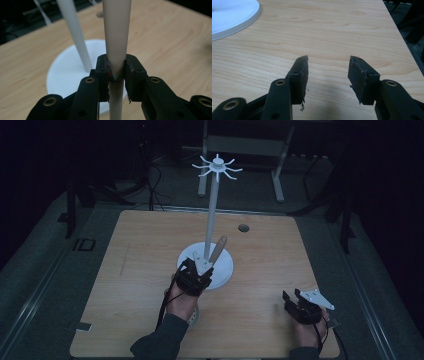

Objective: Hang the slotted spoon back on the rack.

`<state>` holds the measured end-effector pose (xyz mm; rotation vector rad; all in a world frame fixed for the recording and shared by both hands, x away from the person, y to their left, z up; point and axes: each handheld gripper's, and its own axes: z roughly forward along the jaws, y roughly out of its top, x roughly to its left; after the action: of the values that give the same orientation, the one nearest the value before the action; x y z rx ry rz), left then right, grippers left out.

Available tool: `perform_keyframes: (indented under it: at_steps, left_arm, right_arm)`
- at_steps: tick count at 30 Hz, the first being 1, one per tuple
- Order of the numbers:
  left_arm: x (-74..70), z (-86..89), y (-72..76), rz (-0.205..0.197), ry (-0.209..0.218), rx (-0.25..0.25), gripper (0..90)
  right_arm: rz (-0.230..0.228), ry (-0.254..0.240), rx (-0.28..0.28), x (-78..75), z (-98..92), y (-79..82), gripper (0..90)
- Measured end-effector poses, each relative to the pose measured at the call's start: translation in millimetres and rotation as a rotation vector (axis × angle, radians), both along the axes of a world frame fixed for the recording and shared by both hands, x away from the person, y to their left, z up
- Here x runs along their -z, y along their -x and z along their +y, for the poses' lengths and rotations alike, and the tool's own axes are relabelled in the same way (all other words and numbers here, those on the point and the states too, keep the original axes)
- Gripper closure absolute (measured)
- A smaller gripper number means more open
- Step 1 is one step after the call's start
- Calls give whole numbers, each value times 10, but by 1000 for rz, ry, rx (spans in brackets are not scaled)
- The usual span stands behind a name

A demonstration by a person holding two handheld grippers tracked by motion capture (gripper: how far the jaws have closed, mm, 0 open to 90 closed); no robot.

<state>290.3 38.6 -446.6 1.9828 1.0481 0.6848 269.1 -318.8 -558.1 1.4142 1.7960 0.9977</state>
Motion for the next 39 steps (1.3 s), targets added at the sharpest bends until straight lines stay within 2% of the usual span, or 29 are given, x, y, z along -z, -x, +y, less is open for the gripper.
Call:
perform_keyframes:
  at_steps: [5, 10, 19, 25, 30, 39]
  left_arm:
    - [-114, 71, 67, -94, 29, -60, 748]
    - [-163, 92, 96, -156, 54, -105, 749]
    - [-209, 56, 66, -205, 69, -151, 749]
    - [-230, 23, 37, -205, 66, -155, 749]
    - [-274, 23, 47, -222, 94, -165, 749]
    - [-392, -2, 46, -247, 118, -172, 749]
  right_arm:
    - [1, 2, 0, 5, 9, -3, 501]
    - [1, 0, 2, 6, 8, -3, 500]
    - [3, 1, 1, 11, 4, -7, 500]
    - [4, 1, 2, 14, 1, -8, 500]
    - [5, 0, 3, 13, 3, -8, 499]
    - [2, 4, 2, 14, 3, -9, 499]
